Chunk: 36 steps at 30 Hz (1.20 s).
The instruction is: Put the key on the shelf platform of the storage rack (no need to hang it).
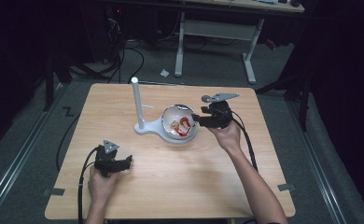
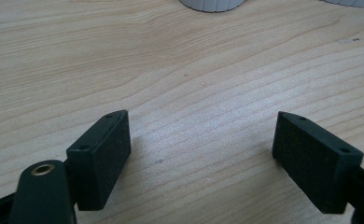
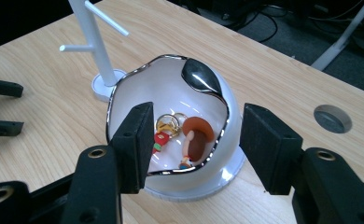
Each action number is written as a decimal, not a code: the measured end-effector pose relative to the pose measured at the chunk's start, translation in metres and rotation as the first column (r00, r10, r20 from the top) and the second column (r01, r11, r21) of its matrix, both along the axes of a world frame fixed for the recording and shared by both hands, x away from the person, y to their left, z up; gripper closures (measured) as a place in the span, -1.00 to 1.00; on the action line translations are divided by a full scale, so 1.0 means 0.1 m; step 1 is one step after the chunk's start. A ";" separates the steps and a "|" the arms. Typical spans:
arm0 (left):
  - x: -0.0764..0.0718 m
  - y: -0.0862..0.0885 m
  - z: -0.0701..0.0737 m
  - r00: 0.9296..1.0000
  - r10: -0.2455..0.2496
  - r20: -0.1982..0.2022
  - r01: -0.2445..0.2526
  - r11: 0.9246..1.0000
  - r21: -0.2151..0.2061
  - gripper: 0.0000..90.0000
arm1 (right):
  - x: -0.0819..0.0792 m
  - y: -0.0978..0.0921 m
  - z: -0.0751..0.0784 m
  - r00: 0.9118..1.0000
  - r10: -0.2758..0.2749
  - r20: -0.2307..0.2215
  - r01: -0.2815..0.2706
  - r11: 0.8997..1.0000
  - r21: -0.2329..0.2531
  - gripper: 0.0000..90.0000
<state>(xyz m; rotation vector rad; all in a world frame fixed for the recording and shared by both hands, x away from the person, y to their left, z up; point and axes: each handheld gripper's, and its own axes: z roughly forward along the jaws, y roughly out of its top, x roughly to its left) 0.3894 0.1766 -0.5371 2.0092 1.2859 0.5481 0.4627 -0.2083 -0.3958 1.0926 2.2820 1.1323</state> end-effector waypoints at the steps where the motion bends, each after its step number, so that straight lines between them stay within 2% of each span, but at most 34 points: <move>1: 0.00 0.00 0.00 1.000 0.000 0.000 0.000 1.000 0.000 -0.56 | 0.00 -0.02 0.00 1.000 0.000 0.002 0.000 1.000 -0.002 0.01; 12: 0.00 0.00 0.00 1.000 0.000 0.000 0.000 1.000 0.000 -0.56 | -0.11 -0.19 0.06 1.000 -0.024 0.017 0.024 1.000 0.005 -0.01; 23: 0.00 0.00 0.00 1.000 0.000 0.000 0.000 1.000 0.000 -0.56 | -0.23 -0.39 0.08 0.998 -0.059 0.024 0.059 0.998 0.026 -0.01; 30: 0.00 0.00 0.00 1.000 0.000 0.000 0.000 1.000 0.000 -0.56 | -0.32 -0.48 0.13 0.996 -0.072 0.045 0.069 0.996 0.049 -0.01; 36: 0.00 0.00 0.00 1.000 0.000 0.000 0.000 1.000 0.000 -0.56 | -0.40 -0.60 0.10 0.995 -0.096 0.027 0.095 0.994 0.056 0.00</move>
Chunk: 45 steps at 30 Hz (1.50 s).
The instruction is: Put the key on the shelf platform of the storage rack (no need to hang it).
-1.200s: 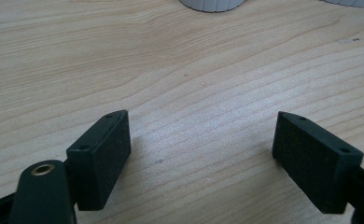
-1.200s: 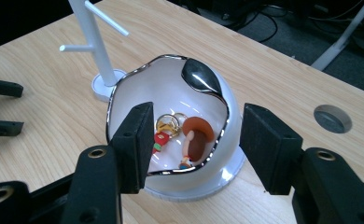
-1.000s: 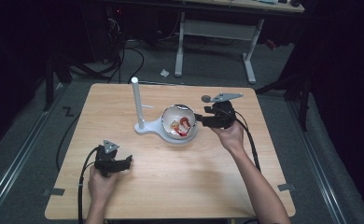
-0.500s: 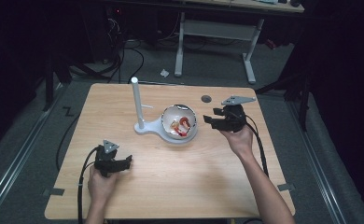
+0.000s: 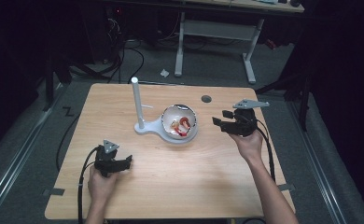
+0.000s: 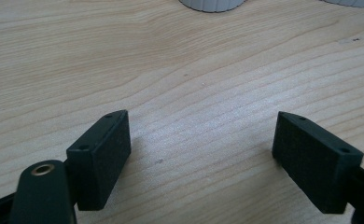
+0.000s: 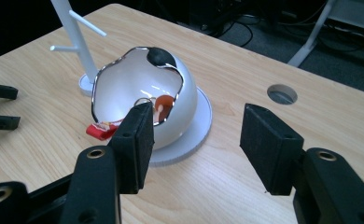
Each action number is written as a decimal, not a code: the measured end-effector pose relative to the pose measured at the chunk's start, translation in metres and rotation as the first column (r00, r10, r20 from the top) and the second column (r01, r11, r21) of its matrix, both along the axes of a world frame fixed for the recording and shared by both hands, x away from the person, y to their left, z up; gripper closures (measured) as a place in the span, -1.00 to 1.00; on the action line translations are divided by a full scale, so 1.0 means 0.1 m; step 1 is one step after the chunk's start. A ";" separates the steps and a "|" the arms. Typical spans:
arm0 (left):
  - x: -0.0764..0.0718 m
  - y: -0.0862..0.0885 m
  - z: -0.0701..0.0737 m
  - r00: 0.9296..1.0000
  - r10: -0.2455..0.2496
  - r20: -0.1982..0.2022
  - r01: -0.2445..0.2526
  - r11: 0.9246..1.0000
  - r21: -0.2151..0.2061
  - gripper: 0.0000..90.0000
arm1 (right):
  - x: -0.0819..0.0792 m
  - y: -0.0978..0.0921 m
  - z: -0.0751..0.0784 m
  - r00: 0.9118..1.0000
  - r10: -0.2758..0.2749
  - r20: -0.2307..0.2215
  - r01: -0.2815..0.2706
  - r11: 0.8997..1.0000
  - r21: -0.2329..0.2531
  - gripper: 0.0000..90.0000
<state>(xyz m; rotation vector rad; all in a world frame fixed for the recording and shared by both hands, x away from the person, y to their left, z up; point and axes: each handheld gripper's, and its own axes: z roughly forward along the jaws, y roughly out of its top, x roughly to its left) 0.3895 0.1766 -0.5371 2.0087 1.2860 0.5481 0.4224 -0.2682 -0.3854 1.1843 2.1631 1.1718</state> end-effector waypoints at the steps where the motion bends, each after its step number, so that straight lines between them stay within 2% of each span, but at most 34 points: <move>1: 0.00 0.00 0.00 1.000 0.000 0.000 0.000 1.000 0.000 -0.56 | -0.02 -0.04 0.00 1.000 -0.006 -0.005 0.006 1.000 -0.003 0.00; 4: 0.00 0.00 0.00 1.000 0.000 0.000 0.000 1.000 0.000 -0.56 | -0.06 -0.09 0.02 1.000 -0.012 0.007 0.012 1.000 0.000 0.00; 9: 0.00 0.00 0.00 1.000 0.000 0.000 0.000 1.000 0.000 -0.56 | -0.13 -0.17 -0.01 1.000 -0.031 0.002 0.031 0.999 0.015 0.00; 12: 0.00 0.00 0.00 1.000 0.000 0.000 0.000 1.000 0.000 -0.56 | -0.15 -0.21 -0.02 0.999 -0.050 0.003 0.051 0.999 -0.010 0.00; 25: 0.00 0.00 0.00 1.000 0.000 0.000 0.000 1.000 0.000 -0.56 | -0.25 -0.32 0.01 0.997 -0.071 0.013 0.071 0.997 -0.009 0.00; 27: 0.00 0.00 0.00 1.000 0.000 0.000 0.000 1.000 0.000 -0.56 | -0.26 -0.34 -0.01 0.997 -0.072 0.014 0.072 0.997 0.004 0.01; 32: 0.00 0.00 0.00 1.000 0.001 0.000 -0.001 1.000 0.000 -0.56 | -0.30 -0.43 -0.08 0.995 -0.095 -0.015 0.095 0.995 -0.003 0.00; 38: 0.00 0.00 0.00 1.000 0.002 0.000 -0.002 1.000 0.000 -0.56 | -0.38 -0.49 -0.04 0.994 -0.108 0.004 0.108 0.994 -0.005 0.00; 45: 0.00 0.00 0.00 1.000 0.001 -0.001 -0.001 1.000 0.000 -0.56 | -0.47 -0.58 -0.15 0.991 -0.130 -0.014 0.130 0.991 0.008 -0.01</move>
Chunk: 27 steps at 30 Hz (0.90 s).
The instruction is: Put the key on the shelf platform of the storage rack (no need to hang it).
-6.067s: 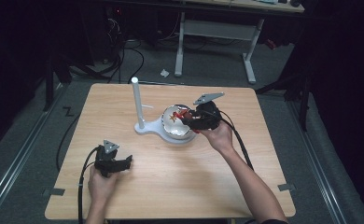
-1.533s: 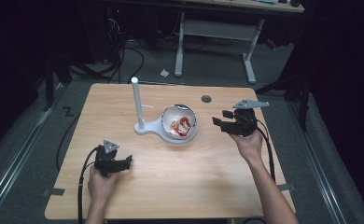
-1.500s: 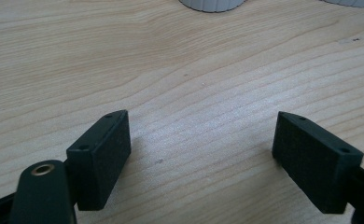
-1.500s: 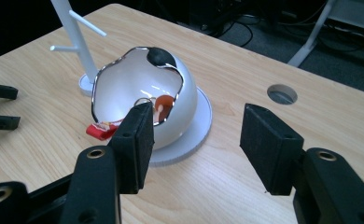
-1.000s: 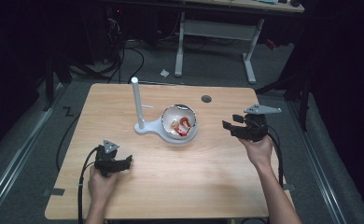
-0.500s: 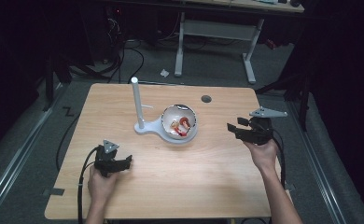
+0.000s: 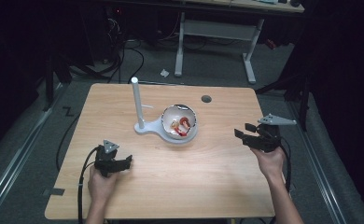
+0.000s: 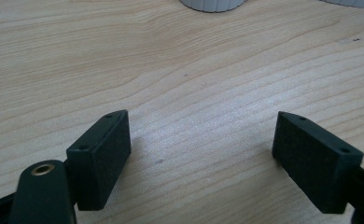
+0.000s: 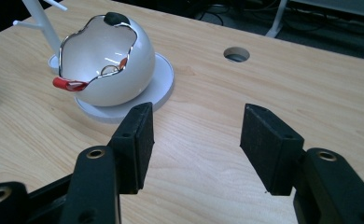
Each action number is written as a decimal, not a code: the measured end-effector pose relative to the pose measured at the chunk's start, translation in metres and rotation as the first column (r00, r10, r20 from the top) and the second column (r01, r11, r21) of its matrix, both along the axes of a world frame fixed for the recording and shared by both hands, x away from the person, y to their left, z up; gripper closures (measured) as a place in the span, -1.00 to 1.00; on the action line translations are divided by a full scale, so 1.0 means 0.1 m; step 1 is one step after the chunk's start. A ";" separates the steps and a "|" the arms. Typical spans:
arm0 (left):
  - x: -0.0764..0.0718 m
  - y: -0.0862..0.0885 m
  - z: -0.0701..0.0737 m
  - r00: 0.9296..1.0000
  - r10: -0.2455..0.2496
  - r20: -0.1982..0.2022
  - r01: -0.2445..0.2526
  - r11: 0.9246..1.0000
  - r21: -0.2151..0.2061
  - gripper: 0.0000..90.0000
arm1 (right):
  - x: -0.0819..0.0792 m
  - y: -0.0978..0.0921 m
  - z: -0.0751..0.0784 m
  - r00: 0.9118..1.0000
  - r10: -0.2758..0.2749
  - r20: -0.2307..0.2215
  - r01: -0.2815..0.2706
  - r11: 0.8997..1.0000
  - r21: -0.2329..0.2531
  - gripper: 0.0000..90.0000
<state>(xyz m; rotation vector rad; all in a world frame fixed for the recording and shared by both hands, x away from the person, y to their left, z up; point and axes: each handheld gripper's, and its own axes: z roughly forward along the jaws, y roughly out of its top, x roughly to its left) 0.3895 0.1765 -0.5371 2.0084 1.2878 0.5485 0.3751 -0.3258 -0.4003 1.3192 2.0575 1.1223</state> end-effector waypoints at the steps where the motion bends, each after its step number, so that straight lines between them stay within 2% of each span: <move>1: 0.00 0.00 0.00 1.000 0.000 0.000 0.000 1.000 0.000 -0.56 | -0.01 -0.02 -0.01 1.000 -0.003 0.000 0.003 1.000 0.003 -0.01; 5: 0.00 0.00 0.00 1.000 0.000 0.000 0.000 1.000 0.000 -0.56 | -0.06 -0.07 -0.05 1.000 -0.018 -0.001 0.018 1.000 0.021 -0.01; 16: 0.00 0.00 0.00 1.000 -0.002 0.000 0.002 1.000 0.000 -0.56 | -0.18 -0.18 -0.23 0.999 -0.043 -0.018 0.043 0.999 0.031 -0.01; 27: 0.00 0.00 0.00 1.000 -0.001 0.000 0.001 1.000 0.000 -0.56 | -0.19 -0.19 -0.44 0.998 -0.046 -0.052 0.049 0.997 0.059 -0.01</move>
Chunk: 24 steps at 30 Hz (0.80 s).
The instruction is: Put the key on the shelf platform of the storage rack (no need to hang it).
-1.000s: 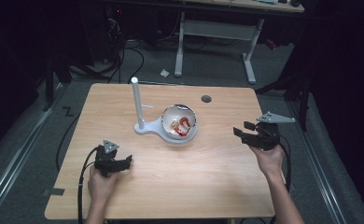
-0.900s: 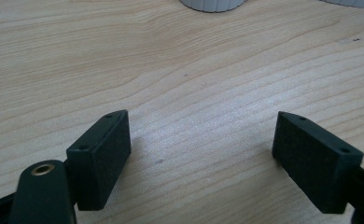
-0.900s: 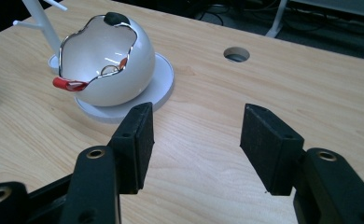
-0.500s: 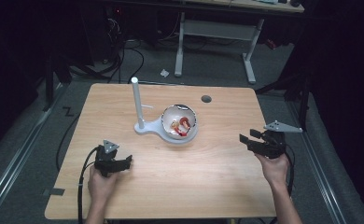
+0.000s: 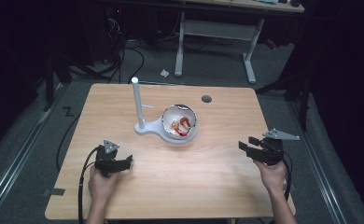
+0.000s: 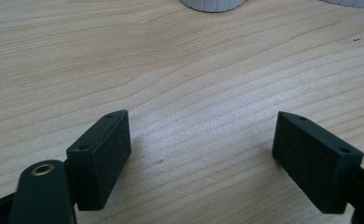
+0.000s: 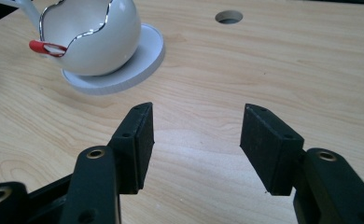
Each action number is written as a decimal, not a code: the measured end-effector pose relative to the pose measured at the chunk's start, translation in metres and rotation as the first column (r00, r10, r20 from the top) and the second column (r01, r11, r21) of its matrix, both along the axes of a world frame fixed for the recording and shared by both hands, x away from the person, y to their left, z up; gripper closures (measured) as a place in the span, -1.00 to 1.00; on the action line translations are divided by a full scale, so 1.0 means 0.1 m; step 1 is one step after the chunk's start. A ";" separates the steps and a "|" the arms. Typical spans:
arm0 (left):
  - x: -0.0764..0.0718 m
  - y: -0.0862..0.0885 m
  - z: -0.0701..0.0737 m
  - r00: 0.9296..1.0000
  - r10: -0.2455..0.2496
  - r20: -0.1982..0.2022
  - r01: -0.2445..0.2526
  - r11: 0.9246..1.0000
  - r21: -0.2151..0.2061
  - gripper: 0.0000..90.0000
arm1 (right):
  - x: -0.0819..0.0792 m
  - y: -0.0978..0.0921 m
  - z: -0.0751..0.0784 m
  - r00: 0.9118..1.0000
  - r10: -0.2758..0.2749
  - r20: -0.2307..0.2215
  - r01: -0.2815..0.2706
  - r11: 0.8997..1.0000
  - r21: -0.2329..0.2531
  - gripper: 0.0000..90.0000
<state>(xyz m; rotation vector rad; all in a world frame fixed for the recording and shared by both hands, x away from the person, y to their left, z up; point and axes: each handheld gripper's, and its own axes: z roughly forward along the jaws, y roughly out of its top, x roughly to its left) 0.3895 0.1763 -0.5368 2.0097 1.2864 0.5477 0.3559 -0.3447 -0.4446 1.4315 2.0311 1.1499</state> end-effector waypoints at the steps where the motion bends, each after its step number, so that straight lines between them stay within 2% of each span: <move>1: 0.00 0.00 0.00 1.000 0.000 0.000 0.000 1.000 0.000 -0.56 | 0.00 0.01 -0.02 1.000 0.000 -0.001 0.000 1.000 0.002 -0.01; 24: 0.00 0.00 0.00 1.000 0.000 0.000 0.000 1.000 0.000 -0.56 | 0.02 0.12 -0.35 0.999 0.001 -0.039 -0.001 1.000 0.021 -0.03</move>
